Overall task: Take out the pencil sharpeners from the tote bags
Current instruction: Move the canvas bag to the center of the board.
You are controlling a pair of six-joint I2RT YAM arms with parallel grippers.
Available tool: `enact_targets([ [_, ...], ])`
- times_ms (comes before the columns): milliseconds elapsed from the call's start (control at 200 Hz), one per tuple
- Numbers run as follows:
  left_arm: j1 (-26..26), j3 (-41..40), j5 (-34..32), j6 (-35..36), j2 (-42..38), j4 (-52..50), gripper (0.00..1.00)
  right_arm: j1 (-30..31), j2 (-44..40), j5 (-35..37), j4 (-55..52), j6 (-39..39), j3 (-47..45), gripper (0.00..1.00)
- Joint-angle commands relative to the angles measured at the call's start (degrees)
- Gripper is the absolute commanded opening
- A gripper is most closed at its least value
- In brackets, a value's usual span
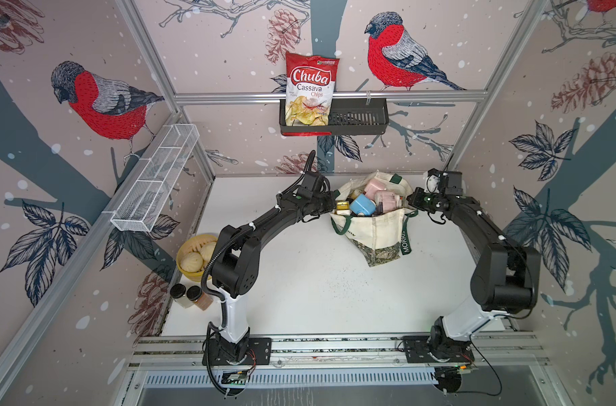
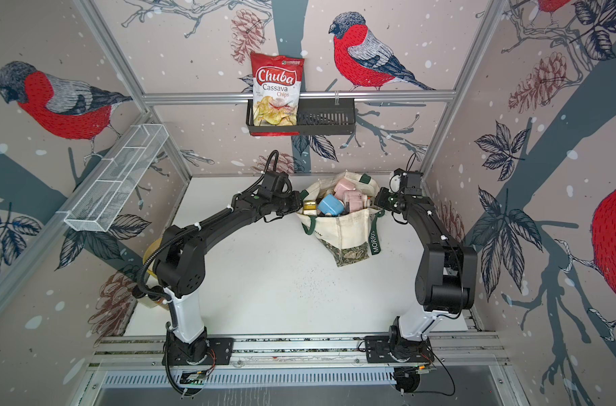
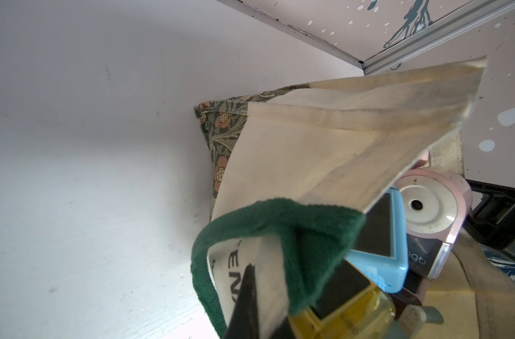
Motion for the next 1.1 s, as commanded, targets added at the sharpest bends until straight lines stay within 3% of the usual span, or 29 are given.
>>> enact_targets([
  [0,0.2,1.7,-2.4,2.8,-0.8,-3.9,0.0,1.3,-0.9,-0.7,-3.1,-1.0,-0.6,0.0],
  [85,1.5,2.3,-2.3,3.8,-2.5,-6.0,0.0,3.1,-1.8,-0.8,-3.2,-0.9,-0.9,0.0],
  [255,6.6,-2.4,5.3,4.3,-7.2,-6.5,0.0,9.1,-5.5,-2.5,-2.0,-0.4,-3.3,0.0],
  [555,15.5,-16.5,5.1,9.1,-24.2,-9.8,0.0,25.2,-12.7,-5.0,5.6,2.9,-10.5,0.0],
  [866,29.4,-28.1,4.3,14.2,-40.0,-11.8,0.0,42.9,-5.4,-1.8,10.4,6.8,-5.2,0.0],
  [1096,36.9,-30.3,0.7,16.1,-45.6,-14.7,0.0,52.9,2.4,1.9,11.9,8.1,1.6,0.0],
])
